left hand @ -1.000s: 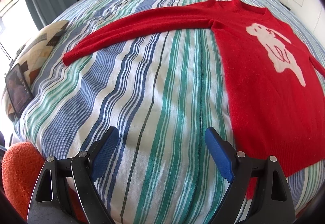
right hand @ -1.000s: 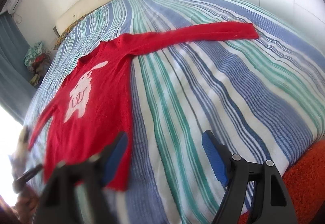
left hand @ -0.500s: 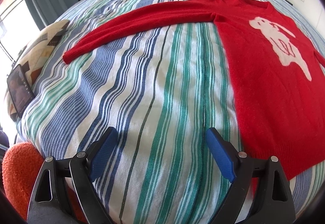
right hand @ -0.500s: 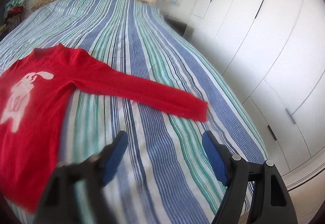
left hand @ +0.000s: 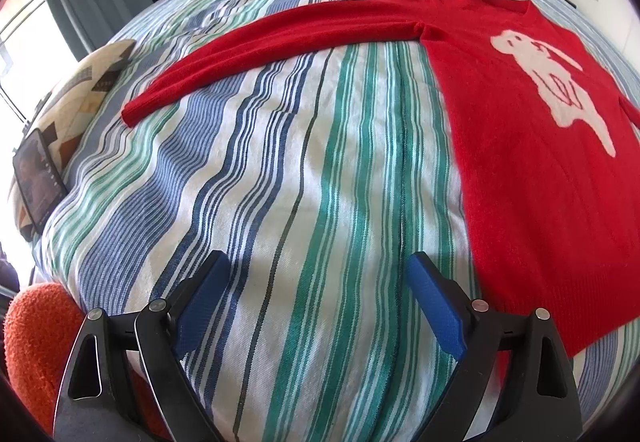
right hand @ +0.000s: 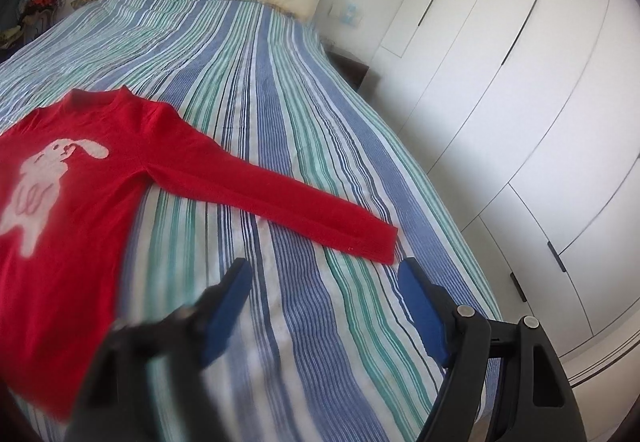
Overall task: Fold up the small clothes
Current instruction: 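Move the right tool to the sleeve cuff and grasp it, then fold the held sleeve across the sweater body with the right tool, release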
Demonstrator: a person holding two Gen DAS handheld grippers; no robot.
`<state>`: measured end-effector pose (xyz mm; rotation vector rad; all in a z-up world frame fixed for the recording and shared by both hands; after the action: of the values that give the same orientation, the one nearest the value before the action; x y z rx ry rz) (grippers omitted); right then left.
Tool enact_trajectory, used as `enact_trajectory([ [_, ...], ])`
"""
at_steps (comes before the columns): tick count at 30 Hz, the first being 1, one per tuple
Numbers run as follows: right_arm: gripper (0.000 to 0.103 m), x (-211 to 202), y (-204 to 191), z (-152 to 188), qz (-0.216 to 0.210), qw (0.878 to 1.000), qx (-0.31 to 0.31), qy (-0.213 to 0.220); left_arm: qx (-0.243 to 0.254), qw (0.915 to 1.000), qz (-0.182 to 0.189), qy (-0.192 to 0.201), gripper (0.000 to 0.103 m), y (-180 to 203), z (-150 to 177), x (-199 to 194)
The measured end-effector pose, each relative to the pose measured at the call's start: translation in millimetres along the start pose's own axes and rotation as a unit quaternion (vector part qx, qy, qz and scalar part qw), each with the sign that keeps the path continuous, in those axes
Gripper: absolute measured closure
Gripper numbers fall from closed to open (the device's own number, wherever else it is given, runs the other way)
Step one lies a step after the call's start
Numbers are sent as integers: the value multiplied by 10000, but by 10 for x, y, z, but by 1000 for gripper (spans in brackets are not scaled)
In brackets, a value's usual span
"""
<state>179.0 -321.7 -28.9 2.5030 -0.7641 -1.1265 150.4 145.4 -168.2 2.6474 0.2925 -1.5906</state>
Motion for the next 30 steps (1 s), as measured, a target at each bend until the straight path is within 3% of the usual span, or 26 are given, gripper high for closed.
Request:
enact_trajectory([
  [10, 28, 106, 46, -6, 39, 10000, -11, -34, 12, 10000, -13, 1, 11, 5, 1, 6],
  [11, 28, 148, 67, -20, -114, 9999, 92, -77, 21, 10000, -22, -3, 11, 6, 3, 11],
  [13, 28, 345, 190, -66, -896, 9923, 757, -397, 43, 10000, -42, -8, 10, 15, 3, 20],
  [15, 28, 656, 430, -89, -1722, 9645, 1857, -748, 47, 10000, -53, -6, 10, 21, 3, 21],
  [17, 28, 1004, 687, -63, -2018, 9326, 2829, -972, 30, 10000, -52, -9, 9, 19, 3, 22],
  [19, 28, 1374, 824, 16, -2592, 8876, 3613, -1199, 29, 10000, -64, -14, 9, 19, 4, 28],
  [21, 28, 1731, 860, 174, -2902, 8415, 4269, -1594, 39, 10000, -83, -22, 8, 23, 4, 39],
  [23, 29, 2023, 861, 365, -2975, 7995, 4856, -1908, 50, 9999, -103, -19, 7, 27, 0, 48],
  [25, 33, 2251, 886, 513, -2919, 7677, 5341, -2004, 67, 9999, -128, -16, 7, 33, -3, 58],
  [28, 39, 2463, 987, 607, -2739, 7317, 6000, -1719, 97, 9998, -179, -23, 6, 39, -3, 76],
  [30, 56, 2561, 1031, 634, -2558, 7178, 6268, -1624, 96, 9998, -196, -24, 5, 44, -6, 79],
])
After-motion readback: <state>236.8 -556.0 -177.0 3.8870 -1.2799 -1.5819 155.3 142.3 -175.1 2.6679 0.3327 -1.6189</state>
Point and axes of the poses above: each gripper's, at about its wrist camera, not at the fingertips, and x roughly the way its jaws point, y to its right, z to its underside, the point moved 3 cm from there along x, roughly the way its jaws point, and after that the axes turned 4 degrees about z, right-handed, at the moved point
